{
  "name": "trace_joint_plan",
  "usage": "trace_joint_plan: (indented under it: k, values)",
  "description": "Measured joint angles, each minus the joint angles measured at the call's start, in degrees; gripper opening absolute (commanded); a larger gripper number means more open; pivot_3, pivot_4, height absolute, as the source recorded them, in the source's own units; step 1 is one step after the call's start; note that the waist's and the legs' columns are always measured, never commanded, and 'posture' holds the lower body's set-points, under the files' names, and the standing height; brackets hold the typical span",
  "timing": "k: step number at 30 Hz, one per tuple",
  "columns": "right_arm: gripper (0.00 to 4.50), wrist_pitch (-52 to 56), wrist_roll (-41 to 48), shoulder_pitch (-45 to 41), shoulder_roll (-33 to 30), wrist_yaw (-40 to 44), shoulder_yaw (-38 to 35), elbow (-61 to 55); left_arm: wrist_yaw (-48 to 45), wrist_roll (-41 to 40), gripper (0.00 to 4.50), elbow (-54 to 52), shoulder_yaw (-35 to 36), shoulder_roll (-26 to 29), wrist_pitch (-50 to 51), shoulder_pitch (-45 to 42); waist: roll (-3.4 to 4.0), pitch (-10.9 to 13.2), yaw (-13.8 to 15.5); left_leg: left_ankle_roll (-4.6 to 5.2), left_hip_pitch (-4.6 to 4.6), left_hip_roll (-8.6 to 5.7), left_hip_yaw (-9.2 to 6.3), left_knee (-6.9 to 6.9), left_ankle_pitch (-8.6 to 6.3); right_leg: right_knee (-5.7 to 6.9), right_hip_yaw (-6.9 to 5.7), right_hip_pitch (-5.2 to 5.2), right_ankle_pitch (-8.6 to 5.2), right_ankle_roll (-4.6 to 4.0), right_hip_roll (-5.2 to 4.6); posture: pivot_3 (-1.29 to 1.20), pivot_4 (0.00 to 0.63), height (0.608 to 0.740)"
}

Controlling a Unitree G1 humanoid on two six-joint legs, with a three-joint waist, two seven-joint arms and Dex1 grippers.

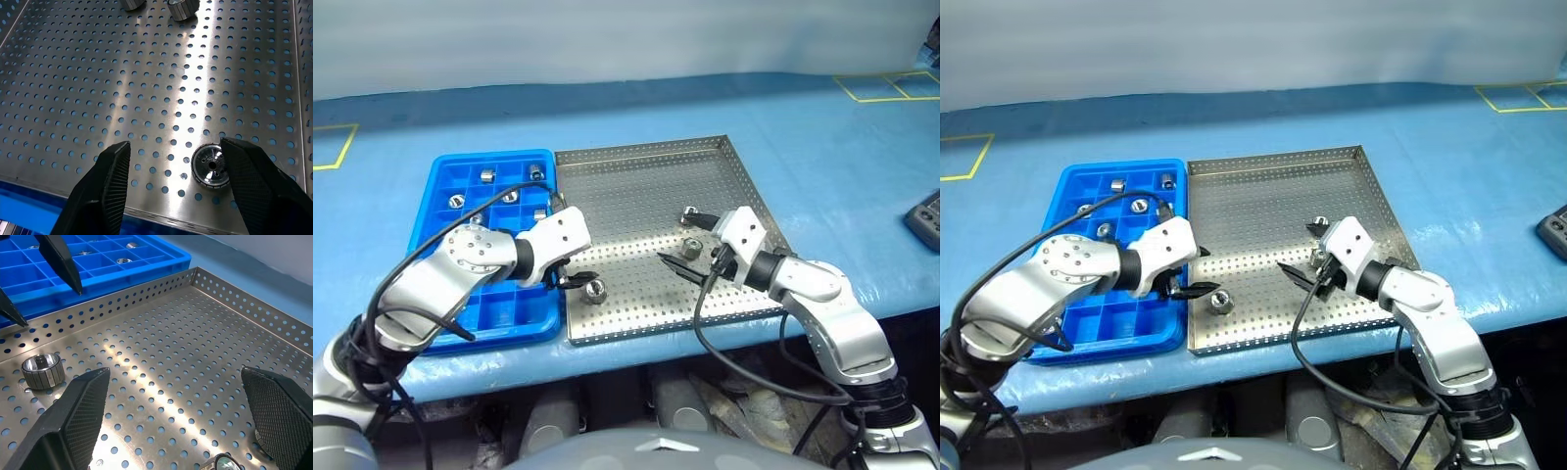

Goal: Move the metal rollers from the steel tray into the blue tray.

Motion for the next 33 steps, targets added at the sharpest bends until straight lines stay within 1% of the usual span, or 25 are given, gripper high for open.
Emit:
trace_joint_plan:
  k: [6, 13, 21, 24, 33]
  values:
    - [4.5, -0.2, 0.0, -0.1, 0.1, -0.2, 0.1, 0.2, -6.1, 3.5, 3.19, 3.3, -5.9, 1.8, -3.1, -2.5, 0.0, 0.0, -0.1, 0.01, 0.0, 0.0, 0.02, 0.0, -0.01, 0.0, 0.01, 0.0, -0.05, 0.09, 0.0, -0.22, 0.15, 0.74]
    - [4.5, -0.3, 0.0, 0.4, 0.2, -0.4, 0.1, 0.2, -9.8, 6.2, 3.19, 5.7, -9.0, 1.1, -5.1, -3.3, 0.0, 0.0, -0.1, 0.04, -0.01, 0.0, 0.03, 0.01, -0.02, 0.0, 0.04, 0.0, -0.09, 0.17, 0.0, -0.22, 0.15, 0.74]
    - [4.5, -0.3, -0.1, 0.5, 0.2, -0.5, 0.1, 0.2, -11.9, 9.7, 3.19, 8.3, -11.4, -1.2, -6.0, -3.6, 0.0, 0.0, -0.2, 0.07, -0.01, -0.01, 0.05, 0.06, -0.03, 0.01, 0.07, 0.01, -0.06, 0.22, 0.01, -0.23, 0.15, 0.74]
    - [4.5, -0.3, -0.1, 0.5, 0.2, -0.5, 0.1, 0.2, -12.3, 10.6, 3.19, 9.1, -12.2, -2.2, -6.0, -3.6, 0.0, 0.0, -0.2, 0.08, -0.02, 0.0, 0.05, 0.07, -0.04, 0.01, 0.08, 0.0, 0.05, 0.42, 0.01, -0.23, 0.15, 0.74]
    - [4.5, -0.3, -0.1, 0.5, 0.2, -0.9, 0.1, 0.2, -13.2, 13.5, 3.19, 12.7, -14.1, -4.5, -7.1, -3.6, 0.0, 0.0, -0.2, 0.09, -0.02, 0.0, 0.07, 0.1, -0.05, 0.01, 0.1, 0.01, 0.06, 0.42, 0.01, -0.23, 0.15, 0.74]
